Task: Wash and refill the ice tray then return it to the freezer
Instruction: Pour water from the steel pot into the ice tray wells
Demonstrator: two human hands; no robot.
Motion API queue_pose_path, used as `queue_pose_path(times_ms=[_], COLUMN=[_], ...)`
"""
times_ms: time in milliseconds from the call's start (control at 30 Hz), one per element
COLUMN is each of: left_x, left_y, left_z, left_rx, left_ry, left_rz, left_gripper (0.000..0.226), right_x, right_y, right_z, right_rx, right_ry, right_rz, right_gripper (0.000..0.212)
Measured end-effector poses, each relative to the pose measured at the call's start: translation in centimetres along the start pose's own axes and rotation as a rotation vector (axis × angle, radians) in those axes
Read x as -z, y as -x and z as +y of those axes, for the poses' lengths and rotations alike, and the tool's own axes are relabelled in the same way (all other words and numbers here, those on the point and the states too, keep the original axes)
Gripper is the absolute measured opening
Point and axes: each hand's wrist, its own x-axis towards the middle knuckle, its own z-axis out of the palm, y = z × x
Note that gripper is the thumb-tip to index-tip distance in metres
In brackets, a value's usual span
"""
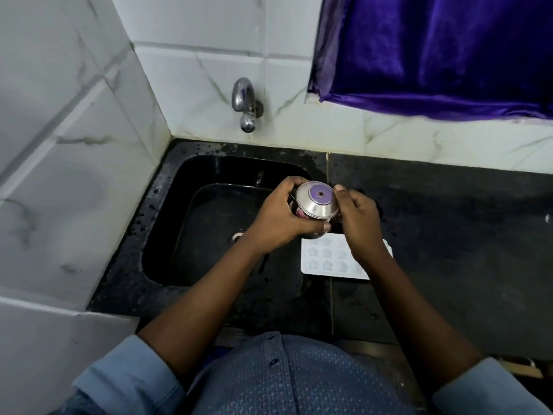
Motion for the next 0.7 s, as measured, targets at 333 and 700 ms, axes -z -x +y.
queue_pose_path(times_ms=[333,700], left_x=[-7.4,-6.6], left_y=[-1.0,-0.7], left_z=[-0.9,-9.3], left_rx=[0.034,0.459], left_ry=[0.064,0.106], left_rz=[-0.105,0.281], left_gripper=[0.085,0.032], right_x=[6.3,11.3], right_y=[0.2,-0.2], right_z=[1.9,5.8], right_rx=[-0.043,-0.059], right_ry=[-0.223,-0.272], right_rz=[0.025,0.1], right_gripper=[0.044,0.058])
